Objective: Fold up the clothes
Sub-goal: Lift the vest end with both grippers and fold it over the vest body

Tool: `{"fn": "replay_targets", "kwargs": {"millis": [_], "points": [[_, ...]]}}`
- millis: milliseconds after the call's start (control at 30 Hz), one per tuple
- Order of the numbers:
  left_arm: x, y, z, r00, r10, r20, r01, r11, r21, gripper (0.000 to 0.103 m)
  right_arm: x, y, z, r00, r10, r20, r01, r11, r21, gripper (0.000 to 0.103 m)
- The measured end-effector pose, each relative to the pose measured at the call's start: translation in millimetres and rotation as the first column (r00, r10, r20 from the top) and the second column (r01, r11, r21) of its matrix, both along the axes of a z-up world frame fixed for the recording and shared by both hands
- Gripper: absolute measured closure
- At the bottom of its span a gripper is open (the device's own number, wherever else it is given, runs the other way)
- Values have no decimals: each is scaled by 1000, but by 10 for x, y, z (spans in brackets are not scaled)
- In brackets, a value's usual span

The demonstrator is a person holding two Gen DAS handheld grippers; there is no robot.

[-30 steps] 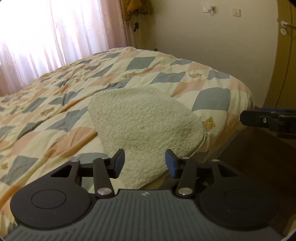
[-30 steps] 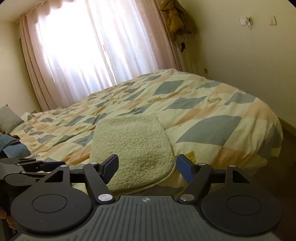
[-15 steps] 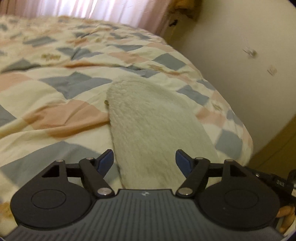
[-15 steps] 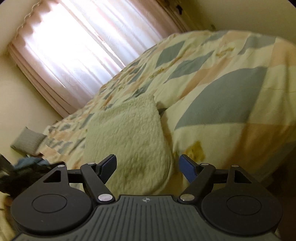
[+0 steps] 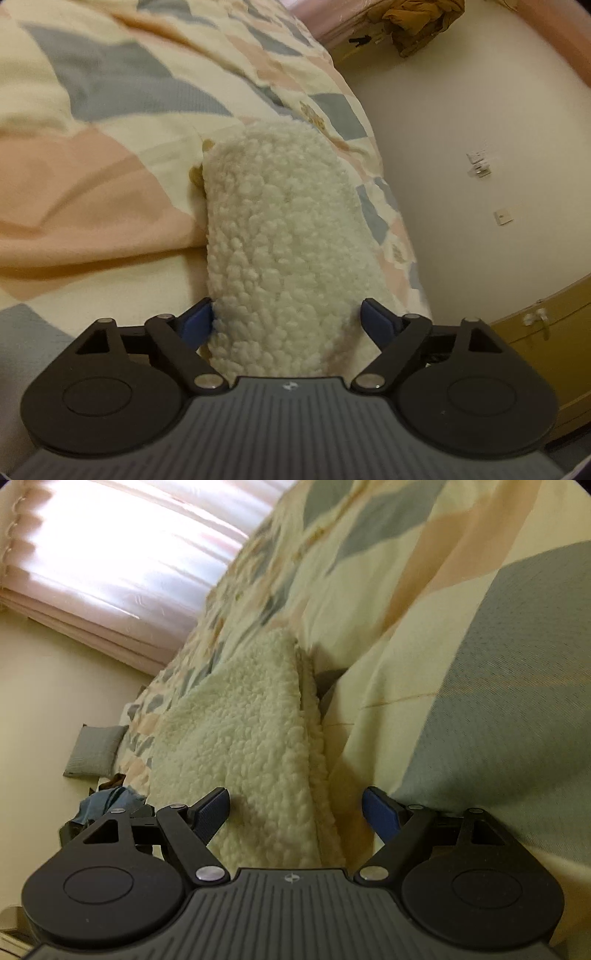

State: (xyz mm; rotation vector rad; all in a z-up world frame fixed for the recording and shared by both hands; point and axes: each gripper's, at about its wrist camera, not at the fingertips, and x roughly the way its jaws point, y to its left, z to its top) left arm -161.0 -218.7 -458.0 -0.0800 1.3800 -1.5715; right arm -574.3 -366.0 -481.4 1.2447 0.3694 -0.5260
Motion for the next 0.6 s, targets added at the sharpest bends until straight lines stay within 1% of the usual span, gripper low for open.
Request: {"fn": "replay_targets", "kwargs": {"millis": [67, 133, 167, 200, 267, 300, 400, 433, 533, 600], "points": [[12, -51, -63, 999, -30, -22, 30, 1000, 10, 21, 56, -80, -30, 1000, 27, -1, -27, 999, 31, 19], [7, -108, -87, 997, -70, -18, 70, 997, 17, 21, 128, -148, -52, 998, 59, -10, -58, 997, 52, 18], [5, -138, -92, 996, -89, -12, 89, 996, 20, 22, 170, -181, -61, 997, 77, -15, -76, 995, 60, 18], [10, -173, -94, 995, -102, -8, 102, 994, 32, 25, 219, -213, -69, 995, 101, -15, -100, 993, 69, 19], [8, -225, -91, 995, -103, 6, 102, 992, 72, 30, 308, -276, -89, 990, 143, -13, -141, 986, 93, 30], [0, -239, -73, 995, -103, 17, 101, 991, 92, 32, 318, -302, -115, 990, 139, -4, -138, 982, 128, 35], [-46, -272, -14, 993, -110, 52, 102, 985, 138, 32, 348, -381, -195, 992, 125, 21, -127, 965, 230, 43], [-61, -301, -3, 991, -117, 58, 107, 982, 156, 32, 358, -407, -221, 992, 120, 29, -123, 957, 263, 53], [-97, -395, 6, 987, -144, 72, 127, 972, 196, 32, 390, -483, -294, 994, 101, 48, -112, 927, 359, 63], [-104, -455, 49, 986, -151, 74, 130, 964, 233, 40, 420, -511, -293, 997, 75, 26, -79, 912, 402, 67]]}}
